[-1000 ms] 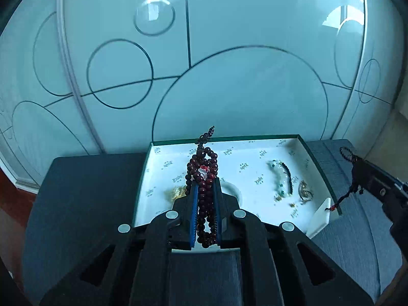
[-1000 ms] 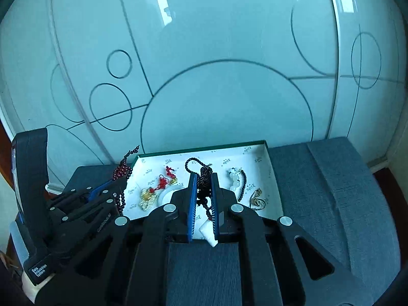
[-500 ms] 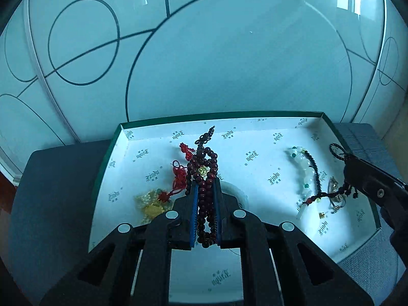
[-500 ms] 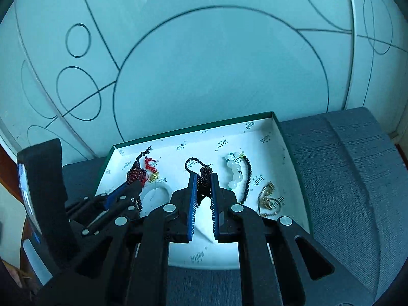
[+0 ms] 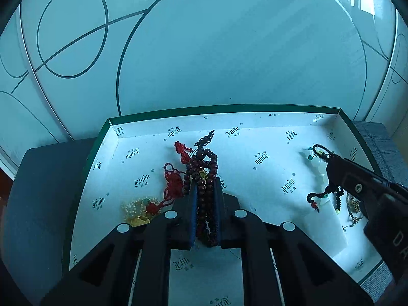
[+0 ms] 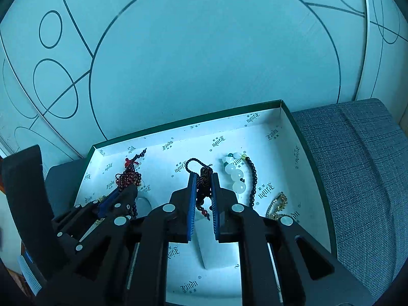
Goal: Organize jewelry
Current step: 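Carry the bead strand and jade pendant over the white box with both tools, then open both tools to release the bead strand and pendant into the box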
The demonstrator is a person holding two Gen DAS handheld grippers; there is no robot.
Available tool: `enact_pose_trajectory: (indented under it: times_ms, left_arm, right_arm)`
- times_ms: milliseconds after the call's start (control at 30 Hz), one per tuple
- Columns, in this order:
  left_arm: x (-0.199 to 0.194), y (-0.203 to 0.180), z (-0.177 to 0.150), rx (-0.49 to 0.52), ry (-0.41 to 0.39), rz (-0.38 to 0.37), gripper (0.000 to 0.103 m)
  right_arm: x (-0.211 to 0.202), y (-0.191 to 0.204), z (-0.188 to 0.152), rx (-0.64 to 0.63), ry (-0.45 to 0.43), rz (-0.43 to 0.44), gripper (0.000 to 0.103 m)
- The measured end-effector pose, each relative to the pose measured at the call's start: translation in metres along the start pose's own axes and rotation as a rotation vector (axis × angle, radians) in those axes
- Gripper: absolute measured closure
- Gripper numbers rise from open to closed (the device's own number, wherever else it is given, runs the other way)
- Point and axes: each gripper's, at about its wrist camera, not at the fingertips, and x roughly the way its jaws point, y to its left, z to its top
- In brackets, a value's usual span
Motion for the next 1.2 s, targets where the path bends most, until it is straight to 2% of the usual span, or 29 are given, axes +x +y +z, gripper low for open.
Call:
enact_pose_trajectory:
  times_ms: [100, 200, 367, 433, 733, 867, 1000, 1200]
  left_arm:
    - [0.002, -0.001, 0.001, 0.003, 0.002, 0.006, 0.088]
    - [0.001, 0.001, 0.001, -0.01, 0.002, -0.005, 0.077]
    - [0.006, 0.002, 0.0, -0.006, -0.001, -0.004, 0.062]
    - [0.006, 0.002, 0.001, -0.008, -0.003, -0.007, 0.052]
    - [0.003, -0.003, -0.001, 0.016, -0.011, 0.002, 0.031]
    - [-0.002, -0.004, -0.001, 0.017, -0.005, -0.012, 0.03]
    - [-0.013, -0.002, -0.001, 0.012, -0.01, -0.023, 0.029]
    - [-0.031, 0.01, -0.003, 0.002, -0.024, -0.024, 0.029]
  right_arm:
    - [0.001, 0.001, -0.003, -0.003, 0.001, -0.006, 0.089]
    - [0.004, 0.0, -0.005, 0.001, 0.004, -0.009, 0.081]
    - [0.007, -0.001, -0.006, -0.006, 0.007, -0.015, 0.081]
    - [0.007, -0.001, -0.006, -0.008, 0.005, -0.017, 0.078]
    - [0.002, -0.004, -0.005, -0.019, -0.007, -0.023, 0.074]
    - [-0.003, -0.005, -0.002, -0.02, -0.014, -0.023, 0.073]
    - [-0.011, -0.006, 0.003, -0.02, -0.029, -0.025, 0.066]
    - [-0.03, -0.005, 0.006, -0.026, -0.047, -0.028, 0.066]
